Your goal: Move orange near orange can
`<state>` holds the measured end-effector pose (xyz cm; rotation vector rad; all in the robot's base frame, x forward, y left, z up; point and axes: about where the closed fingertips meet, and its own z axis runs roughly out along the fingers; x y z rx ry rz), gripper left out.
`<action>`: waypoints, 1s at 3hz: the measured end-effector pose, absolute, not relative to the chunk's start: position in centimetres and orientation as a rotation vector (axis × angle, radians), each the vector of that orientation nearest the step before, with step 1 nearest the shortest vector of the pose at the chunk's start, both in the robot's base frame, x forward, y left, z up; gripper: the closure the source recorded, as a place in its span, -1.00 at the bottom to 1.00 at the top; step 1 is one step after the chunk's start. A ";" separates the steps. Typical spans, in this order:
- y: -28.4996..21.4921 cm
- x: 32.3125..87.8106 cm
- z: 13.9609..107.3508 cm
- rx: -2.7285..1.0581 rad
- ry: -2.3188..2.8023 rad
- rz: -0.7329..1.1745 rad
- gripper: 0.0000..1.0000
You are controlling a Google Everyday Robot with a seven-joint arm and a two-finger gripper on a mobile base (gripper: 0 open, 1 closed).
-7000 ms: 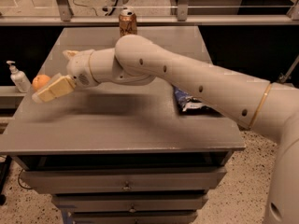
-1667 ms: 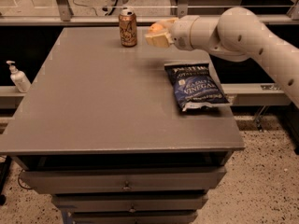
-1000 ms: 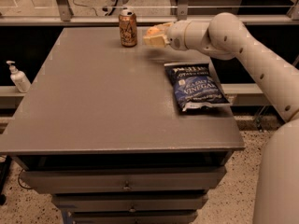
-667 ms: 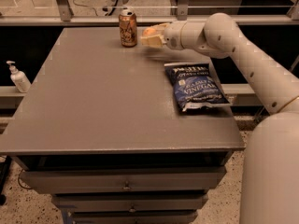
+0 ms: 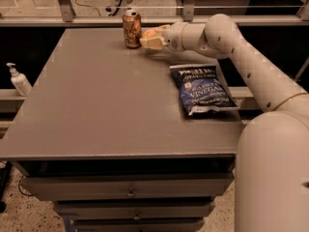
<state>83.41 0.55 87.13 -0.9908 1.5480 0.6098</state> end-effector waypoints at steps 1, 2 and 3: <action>1.0 83.7 86.8 -1.006 1.551 0.617 0.72; 1.4 83.8 86.6 -1.015 1.554 0.627 0.26; 1.8 83.7 86.4 -1.020 1.555 0.640 -0.21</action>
Offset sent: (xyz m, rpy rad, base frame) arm 0.0057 0.0049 -0.0056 -0.0124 0.0170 0.0251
